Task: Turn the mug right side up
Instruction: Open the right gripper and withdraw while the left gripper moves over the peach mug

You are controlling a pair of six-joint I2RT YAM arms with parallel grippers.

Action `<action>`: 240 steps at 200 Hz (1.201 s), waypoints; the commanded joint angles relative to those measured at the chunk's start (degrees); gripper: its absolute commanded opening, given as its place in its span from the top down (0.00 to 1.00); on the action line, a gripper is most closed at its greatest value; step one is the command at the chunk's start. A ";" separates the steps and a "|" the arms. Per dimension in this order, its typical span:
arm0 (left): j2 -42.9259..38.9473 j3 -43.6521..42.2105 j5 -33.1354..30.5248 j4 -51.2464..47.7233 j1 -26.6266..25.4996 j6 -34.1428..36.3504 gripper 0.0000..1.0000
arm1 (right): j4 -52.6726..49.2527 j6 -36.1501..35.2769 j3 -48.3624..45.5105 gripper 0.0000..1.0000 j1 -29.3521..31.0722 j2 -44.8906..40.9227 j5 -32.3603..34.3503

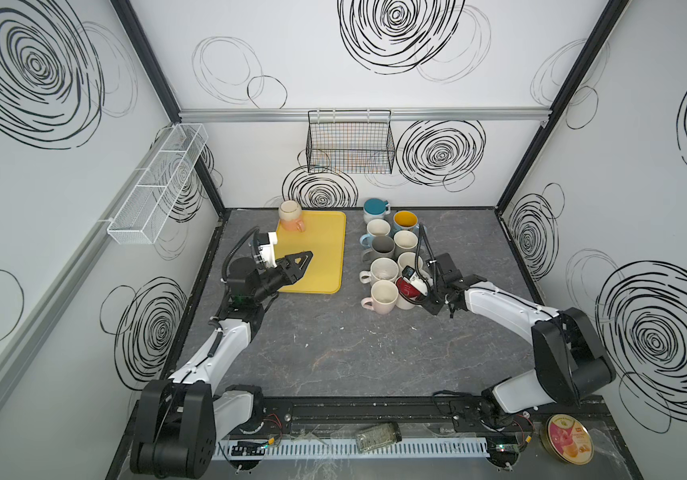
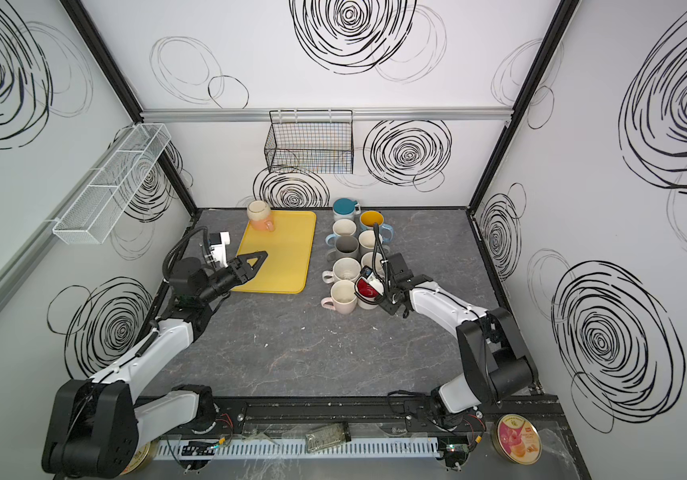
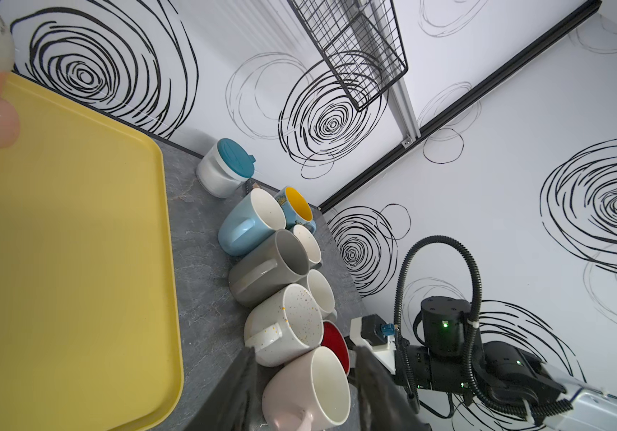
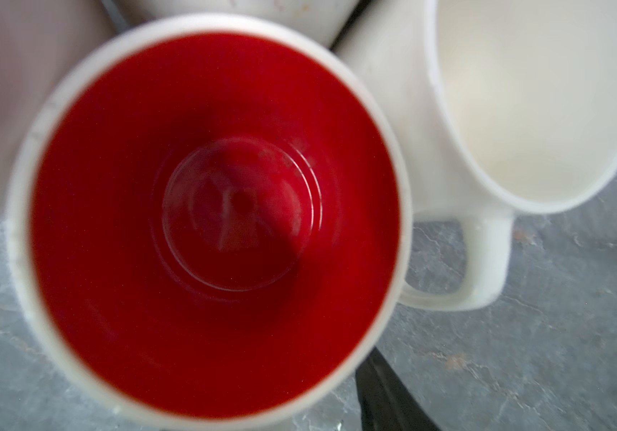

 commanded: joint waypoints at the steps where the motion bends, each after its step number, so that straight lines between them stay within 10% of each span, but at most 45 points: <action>1: -1.40 0.67 0.13 -0.53 0.96 2.14 0.53 | 0.20 0.31 1.10 0.46 0.43 -3.93 2.60; 67: -3.02 7.54 -5.25 -16.61 3.21 9.36 0.52 | -3.24 1.59 6.33 0.41 5.07 -13.44 5.31; 117: -1.33 19.67 -25.43 -37.24 1.43 16.58 0.51 | 10.41 7.27 6.49 0.32 10.80 -17.01 0.85; 240: 28.81 41.38 -52.32 -43.09 -8.24 14.75 0.45 | 11.74 33.85 39.26 0.30 17.08 20.01 -7.53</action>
